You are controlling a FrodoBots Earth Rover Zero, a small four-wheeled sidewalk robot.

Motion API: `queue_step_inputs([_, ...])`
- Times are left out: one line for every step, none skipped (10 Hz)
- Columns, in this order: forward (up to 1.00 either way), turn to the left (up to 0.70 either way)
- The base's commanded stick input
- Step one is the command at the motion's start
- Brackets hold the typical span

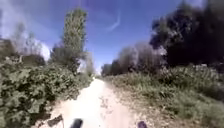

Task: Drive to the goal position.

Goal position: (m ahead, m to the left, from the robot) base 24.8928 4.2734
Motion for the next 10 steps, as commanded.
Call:
queue_step_inputs([0.7,0.0])
queue_step_inputs([0.7,0.0])
queue_step_inputs([0.7,0.0])
queue_step_inputs([0.7,0.0])
queue_step_inputs([0.7,0.0])
queue_step_inputs([0.7,0.0])
queue_step_inputs([0.7,0.0])
queue_step_inputs([0.7,0.0])
queue_step_inputs([0.7,0.0])
queue_step_inputs([0.7,0.0])
